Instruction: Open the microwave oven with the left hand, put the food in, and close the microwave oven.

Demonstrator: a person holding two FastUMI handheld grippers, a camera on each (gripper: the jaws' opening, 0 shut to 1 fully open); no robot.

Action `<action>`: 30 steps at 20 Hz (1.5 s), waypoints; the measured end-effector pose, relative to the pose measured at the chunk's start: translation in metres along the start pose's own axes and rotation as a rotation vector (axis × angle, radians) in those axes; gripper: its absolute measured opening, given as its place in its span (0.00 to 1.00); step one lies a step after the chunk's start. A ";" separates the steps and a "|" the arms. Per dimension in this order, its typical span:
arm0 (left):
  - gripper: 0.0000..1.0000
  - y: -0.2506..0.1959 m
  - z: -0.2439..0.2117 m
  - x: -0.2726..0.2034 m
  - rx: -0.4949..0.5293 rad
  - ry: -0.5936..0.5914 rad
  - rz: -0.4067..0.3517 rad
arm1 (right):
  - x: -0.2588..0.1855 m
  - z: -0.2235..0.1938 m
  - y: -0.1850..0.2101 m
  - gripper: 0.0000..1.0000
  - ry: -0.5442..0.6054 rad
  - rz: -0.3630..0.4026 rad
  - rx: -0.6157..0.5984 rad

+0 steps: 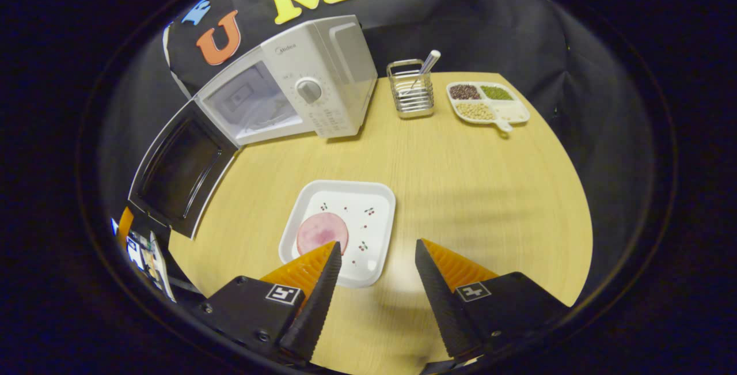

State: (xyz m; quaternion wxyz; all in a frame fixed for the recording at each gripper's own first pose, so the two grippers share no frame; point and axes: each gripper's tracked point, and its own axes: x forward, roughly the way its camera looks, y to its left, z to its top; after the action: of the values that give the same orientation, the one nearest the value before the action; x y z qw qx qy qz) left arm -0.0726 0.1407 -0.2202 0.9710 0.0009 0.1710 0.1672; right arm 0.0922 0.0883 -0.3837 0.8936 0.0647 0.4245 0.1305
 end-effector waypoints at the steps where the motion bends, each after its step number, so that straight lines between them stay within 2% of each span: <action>1: 0.94 -0.001 0.004 0.003 0.005 -0.006 -0.007 | 0.006 -0.003 -0.001 0.82 0.028 -0.014 0.004; 2: 0.93 -0.002 0.009 0.007 0.003 -0.015 -0.012 | 0.012 -0.006 0.000 0.66 0.056 -0.022 0.020; 3: 0.93 0.000 0.011 0.009 -0.003 -0.018 -0.020 | 0.019 -0.009 0.001 0.76 0.078 -0.027 0.029; 6: 0.94 0.000 0.013 0.023 0.002 -0.018 -0.052 | 0.030 -0.022 0.000 0.72 0.151 -0.070 0.075; 8: 0.94 0.005 0.015 0.029 0.008 -0.021 -0.070 | 0.034 -0.033 0.006 0.70 0.203 -0.071 0.129; 9: 0.94 0.008 0.014 0.033 0.007 -0.018 -0.076 | 0.033 -0.030 0.006 0.59 0.191 -0.086 0.141; 10: 0.93 0.010 0.014 0.036 0.002 -0.016 -0.082 | 0.033 -0.032 0.004 0.68 0.206 -0.100 0.136; 11: 0.93 0.012 0.015 0.040 -0.003 -0.019 -0.087 | 0.032 -0.033 0.004 0.64 0.210 -0.112 0.139; 12: 0.93 0.015 0.014 0.042 -0.005 -0.022 -0.093 | 0.035 -0.033 0.002 0.56 0.235 -0.124 0.142; 14: 0.93 0.019 0.012 0.046 -0.012 -0.021 -0.100 | 0.034 -0.036 -0.003 0.29 0.238 -0.165 0.159; 15: 0.93 0.020 0.013 0.049 -0.016 -0.025 -0.104 | 0.034 -0.038 -0.006 0.34 0.247 -0.191 0.178; 16: 0.93 0.020 0.012 0.051 -0.017 -0.028 -0.109 | 0.033 -0.037 -0.006 0.16 0.241 -0.210 0.210; 17: 0.94 0.021 0.010 0.054 -0.021 -0.028 -0.117 | 0.033 -0.037 -0.004 0.21 0.242 -0.215 0.258; 18: 0.93 0.022 0.009 0.055 -0.025 -0.028 -0.122 | 0.033 -0.037 -0.004 0.12 0.246 -0.213 0.290; 22: 0.93 0.025 0.008 0.063 -0.040 -0.028 -0.139 | 0.030 -0.037 -0.005 0.04 0.220 -0.158 0.394; 27: 0.93 0.026 0.017 0.071 -0.045 -0.049 -0.149 | 0.030 -0.040 0.004 0.04 0.169 -0.044 0.568; 30: 0.93 0.024 0.021 0.073 -0.042 -0.053 -0.165 | 0.028 -0.040 0.012 0.04 0.129 0.016 0.624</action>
State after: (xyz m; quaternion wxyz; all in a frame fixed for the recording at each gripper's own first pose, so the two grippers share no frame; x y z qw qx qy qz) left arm -0.0093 0.1881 -0.2236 0.9855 -0.0292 0.1412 0.0899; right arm 0.0760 0.1085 -0.4268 0.8009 0.3307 0.4992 0.0047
